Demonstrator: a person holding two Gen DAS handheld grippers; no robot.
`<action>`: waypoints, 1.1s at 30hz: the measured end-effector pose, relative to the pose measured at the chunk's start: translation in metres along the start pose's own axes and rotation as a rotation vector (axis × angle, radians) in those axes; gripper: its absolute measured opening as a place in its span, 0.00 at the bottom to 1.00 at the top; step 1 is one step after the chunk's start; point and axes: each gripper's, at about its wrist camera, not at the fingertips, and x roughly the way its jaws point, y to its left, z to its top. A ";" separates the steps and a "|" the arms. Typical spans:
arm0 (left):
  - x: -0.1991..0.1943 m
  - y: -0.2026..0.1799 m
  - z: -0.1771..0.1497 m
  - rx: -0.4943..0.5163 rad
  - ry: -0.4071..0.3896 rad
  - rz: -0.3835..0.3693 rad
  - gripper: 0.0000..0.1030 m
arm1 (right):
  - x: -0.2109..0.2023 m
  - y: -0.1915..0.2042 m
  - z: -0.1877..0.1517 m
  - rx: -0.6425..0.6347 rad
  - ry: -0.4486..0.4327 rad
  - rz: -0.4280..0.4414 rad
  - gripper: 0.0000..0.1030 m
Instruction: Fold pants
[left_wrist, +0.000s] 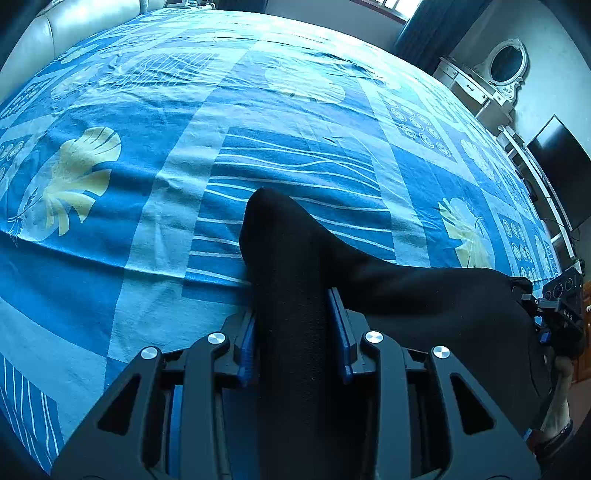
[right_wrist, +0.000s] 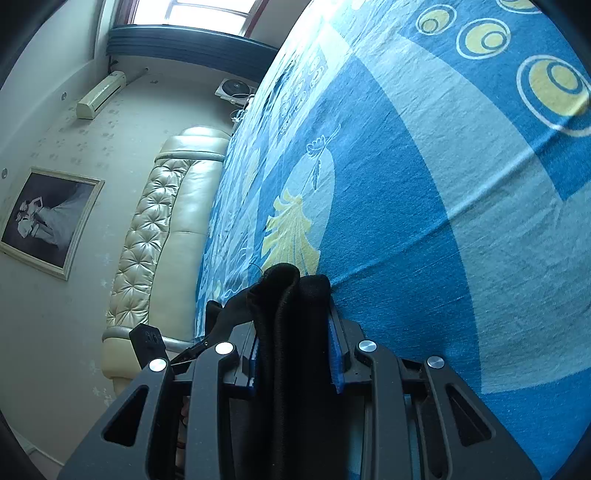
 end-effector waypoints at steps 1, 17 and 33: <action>0.000 0.000 0.000 0.001 0.000 0.000 0.33 | 0.000 0.000 0.000 0.000 0.000 0.000 0.27; -0.008 0.013 0.000 -0.054 -0.013 0.026 0.78 | -0.008 0.001 0.005 0.046 0.014 0.028 0.41; -0.085 0.097 -0.083 -0.338 -0.008 -0.161 0.87 | -0.137 -0.030 -0.031 0.137 -0.149 -0.082 0.70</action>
